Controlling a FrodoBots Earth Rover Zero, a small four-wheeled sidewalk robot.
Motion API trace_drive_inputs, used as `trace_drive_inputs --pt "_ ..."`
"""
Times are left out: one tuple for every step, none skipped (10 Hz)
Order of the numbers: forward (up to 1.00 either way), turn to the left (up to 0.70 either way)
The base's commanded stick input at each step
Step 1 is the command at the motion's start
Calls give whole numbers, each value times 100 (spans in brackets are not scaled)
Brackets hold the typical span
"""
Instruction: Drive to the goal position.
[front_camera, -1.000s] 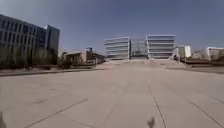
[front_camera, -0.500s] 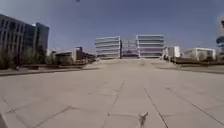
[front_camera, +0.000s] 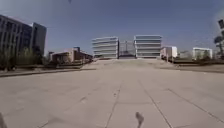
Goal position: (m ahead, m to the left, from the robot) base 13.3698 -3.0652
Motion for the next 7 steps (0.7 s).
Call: trace_drive_inputs --pt "70 0" --pt "70 0" --pt "70 -7" --pt "70 -35" --pt "70 -35" --pt "70 -35" --pt "70 -26"
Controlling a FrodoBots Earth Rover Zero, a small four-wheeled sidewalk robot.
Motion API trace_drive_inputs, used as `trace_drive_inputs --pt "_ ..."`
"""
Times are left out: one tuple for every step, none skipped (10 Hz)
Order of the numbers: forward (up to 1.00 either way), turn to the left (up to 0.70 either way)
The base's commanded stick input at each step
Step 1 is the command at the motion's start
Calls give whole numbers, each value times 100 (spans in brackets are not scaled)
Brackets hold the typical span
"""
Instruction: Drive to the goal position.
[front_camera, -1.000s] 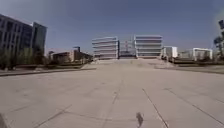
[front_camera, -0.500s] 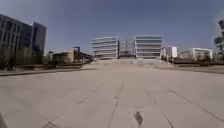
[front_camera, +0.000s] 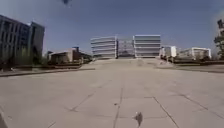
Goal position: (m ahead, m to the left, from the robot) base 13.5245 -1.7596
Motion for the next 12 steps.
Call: trace_drive_inputs --pt "70 -9" --pt "70 0" --pt "70 0" --pt "70 0" --pt "70 0" --pt "70 0" --pt "70 0" --pt "70 0" --pt "70 0" --pt "70 0" --pt "70 0" --pt "70 0"
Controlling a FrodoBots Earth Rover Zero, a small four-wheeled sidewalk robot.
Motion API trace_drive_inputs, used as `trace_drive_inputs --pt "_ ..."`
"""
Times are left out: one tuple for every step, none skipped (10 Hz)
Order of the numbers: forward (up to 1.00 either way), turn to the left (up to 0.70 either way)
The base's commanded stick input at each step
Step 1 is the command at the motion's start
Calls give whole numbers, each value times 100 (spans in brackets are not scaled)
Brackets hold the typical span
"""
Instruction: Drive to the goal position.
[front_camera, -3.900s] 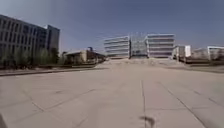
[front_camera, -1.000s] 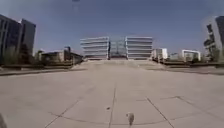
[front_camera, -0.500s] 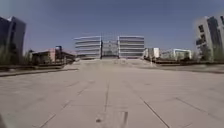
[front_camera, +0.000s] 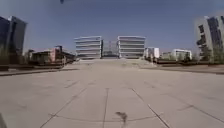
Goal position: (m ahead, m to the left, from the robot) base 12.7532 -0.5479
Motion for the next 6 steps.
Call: trace_drive_inputs --pt "70 0" --pt "70 0" --pt "70 0" --pt "70 0" --pt "70 0" --pt "70 0"
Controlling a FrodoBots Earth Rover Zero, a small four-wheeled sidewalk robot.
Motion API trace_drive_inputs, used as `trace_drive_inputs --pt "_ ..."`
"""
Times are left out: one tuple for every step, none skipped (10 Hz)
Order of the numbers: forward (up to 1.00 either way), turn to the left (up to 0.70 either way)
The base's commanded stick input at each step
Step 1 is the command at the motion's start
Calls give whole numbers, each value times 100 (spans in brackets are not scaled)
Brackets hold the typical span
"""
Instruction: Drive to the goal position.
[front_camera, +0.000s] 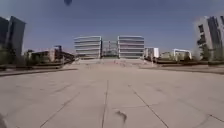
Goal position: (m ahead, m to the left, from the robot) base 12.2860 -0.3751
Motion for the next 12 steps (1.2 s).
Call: trace_drive_inputs --pt "70 0" --pt "70 0" --pt "70 0" --pt "70 0" --pt "70 0" --pt "70 0" --pt "70 0" --pt "70 0" --pt "70 0" --pt "70 0" --pt "70 0" --pt "70 0"
